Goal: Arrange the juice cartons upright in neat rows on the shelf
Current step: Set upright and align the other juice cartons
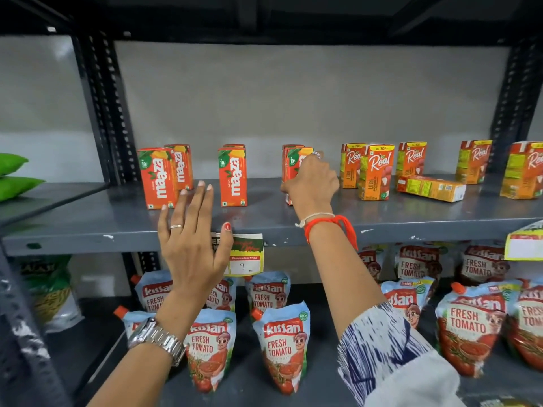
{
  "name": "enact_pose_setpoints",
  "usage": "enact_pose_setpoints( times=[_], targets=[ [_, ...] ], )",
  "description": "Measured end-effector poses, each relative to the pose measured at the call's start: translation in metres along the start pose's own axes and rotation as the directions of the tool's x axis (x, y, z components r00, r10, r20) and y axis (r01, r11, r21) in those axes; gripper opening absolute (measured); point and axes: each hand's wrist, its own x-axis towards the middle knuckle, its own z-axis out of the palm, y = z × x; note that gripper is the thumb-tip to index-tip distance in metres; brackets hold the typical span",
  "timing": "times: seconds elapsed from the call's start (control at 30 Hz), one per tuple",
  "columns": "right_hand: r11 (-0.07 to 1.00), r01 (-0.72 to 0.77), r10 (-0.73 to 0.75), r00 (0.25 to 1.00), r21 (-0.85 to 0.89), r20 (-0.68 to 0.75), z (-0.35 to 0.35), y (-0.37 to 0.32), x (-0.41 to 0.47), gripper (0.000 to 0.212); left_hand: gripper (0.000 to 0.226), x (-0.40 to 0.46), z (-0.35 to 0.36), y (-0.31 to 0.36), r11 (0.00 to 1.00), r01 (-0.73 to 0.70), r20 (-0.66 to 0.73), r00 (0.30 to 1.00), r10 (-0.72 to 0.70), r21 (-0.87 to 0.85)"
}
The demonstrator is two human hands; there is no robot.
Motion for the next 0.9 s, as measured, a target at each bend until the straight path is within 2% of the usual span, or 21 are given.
enact_pose_setpoints(
  times=[0.27, 0.43, 0.57, 0.6, 0.63, 0.7, 0.73, 0.83, 0.9],
  targets=[
    [1.0, 0.016, -0.016, 0.999, -0.007, 0.039, -0.005, 0.002, -0.006, 0.077, 0.058, -0.003, 0.002, -0.002, 1.0, -0.004, -0.011, 1.0, 0.004, -0.012],
    [0.994, 0.044, -0.058, 0.987, 0.096, 0.147, -0.012, 0.016, -0.011, 0.08, 0.059, -0.002, 0.001, -0.002, 1.0, 0.001, -0.008, 1.0, -0.001, -0.015],
    [0.948, 0.015, -0.063, 0.988, 0.319, 0.14, -0.031, 0.042, -0.013, 0.082, 0.06, -0.005, -0.002, 0.001, 1.0, 0.014, -0.02, 1.0, -0.015, -0.023],
    [0.926, 0.018, -0.061, 0.993, 0.378, 0.102, -0.039, 0.053, -0.012, 0.079, 0.06, -0.006, -0.003, 0.004, 1.0, 0.008, -0.033, 0.999, -0.008, -0.012],
    [0.904, 0.021, -0.049, 0.997, 0.426, 0.055, -0.048, 0.067, -0.009, 0.068, 0.06, -0.008, -0.004, 0.01, 1.0, 0.0, -0.044, 0.999, 0.0, -0.001],
    [0.885, 0.031, 0.001, 0.998, 0.465, -0.068, -0.066, 0.093, 0.0, 0.028, 0.06, -0.008, -0.006, 0.025, 1.0, -0.014, -0.061, 0.998, 0.014, 0.002],
    [0.884, 0.013, 0.041, 0.994, 0.468, -0.104, -0.074, 0.108, 0.009, 0.016, 0.06, -0.007, -0.006, 0.036, 1.0, -0.02, -0.07, 0.997, 0.019, -0.01],
    [0.889, -0.09, 0.167, 0.977, 0.45, -0.134, -0.096, 0.153, 0.043, 0.014, 0.058, -0.003, -0.003, 0.074, 0.997, -0.051, -0.099, 0.994, 0.044, -0.061],
    [0.923, -0.137, 0.191, 0.975, 0.36, -0.117, -0.105, 0.183, 0.067, 0.018, 0.057, -0.002, 0.001, 0.101, 0.994, -0.074, -0.105, 0.992, 0.065, -0.081]
  ],
)
